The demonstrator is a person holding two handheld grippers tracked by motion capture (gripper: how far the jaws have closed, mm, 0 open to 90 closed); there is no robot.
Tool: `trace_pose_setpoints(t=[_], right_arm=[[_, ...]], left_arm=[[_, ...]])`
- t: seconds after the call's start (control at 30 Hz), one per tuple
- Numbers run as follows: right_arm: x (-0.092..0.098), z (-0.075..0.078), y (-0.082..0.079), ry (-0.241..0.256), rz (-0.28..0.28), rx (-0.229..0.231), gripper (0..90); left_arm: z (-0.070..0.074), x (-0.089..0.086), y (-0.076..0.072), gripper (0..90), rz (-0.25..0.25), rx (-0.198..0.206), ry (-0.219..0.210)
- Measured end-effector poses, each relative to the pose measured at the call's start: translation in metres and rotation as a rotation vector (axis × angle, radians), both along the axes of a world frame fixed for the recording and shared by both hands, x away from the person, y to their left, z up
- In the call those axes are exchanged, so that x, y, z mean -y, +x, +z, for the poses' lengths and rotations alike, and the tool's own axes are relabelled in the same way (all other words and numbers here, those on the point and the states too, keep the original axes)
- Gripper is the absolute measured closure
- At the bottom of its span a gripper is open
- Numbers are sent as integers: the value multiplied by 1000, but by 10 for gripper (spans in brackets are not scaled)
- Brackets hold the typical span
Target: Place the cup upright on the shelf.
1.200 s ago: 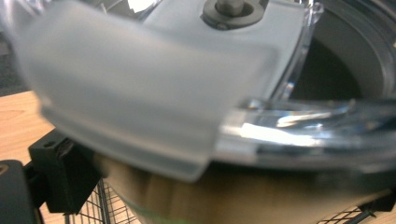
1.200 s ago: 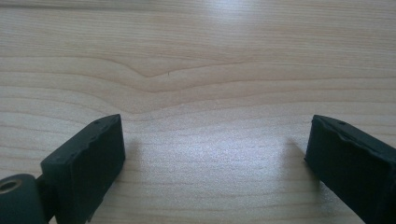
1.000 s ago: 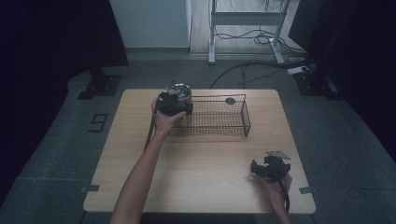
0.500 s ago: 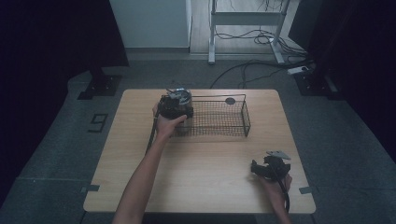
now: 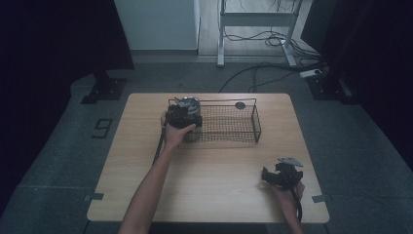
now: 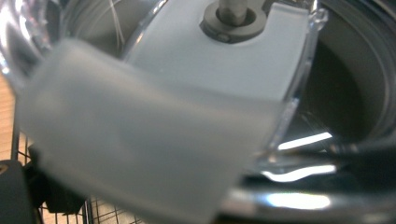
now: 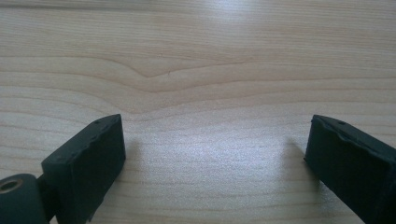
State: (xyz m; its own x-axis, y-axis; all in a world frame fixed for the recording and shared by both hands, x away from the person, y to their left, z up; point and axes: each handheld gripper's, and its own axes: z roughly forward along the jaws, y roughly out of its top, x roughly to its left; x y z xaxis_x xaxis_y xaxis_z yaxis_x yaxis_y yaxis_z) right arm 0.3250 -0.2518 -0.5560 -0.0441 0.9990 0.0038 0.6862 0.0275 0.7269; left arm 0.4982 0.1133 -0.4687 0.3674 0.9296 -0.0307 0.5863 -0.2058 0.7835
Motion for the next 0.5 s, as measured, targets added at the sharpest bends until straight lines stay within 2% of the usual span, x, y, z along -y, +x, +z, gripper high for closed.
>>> trace_pose_setpoints(t=[0.3, 0.43, 0.5], right_arm=[[0, 0, 0, 0, 1, 1, 49], [0, 0, 0, 0, 1, 1, 50], [0, 0, 0, 0, 1, 1, 50]], left_arm=[[-4, 0, -5, 35, -10, 26, 4], [-3, 1, -8, 27, -9, 19, 13], [1, -1, -10, 16, -19, 31, 16]])
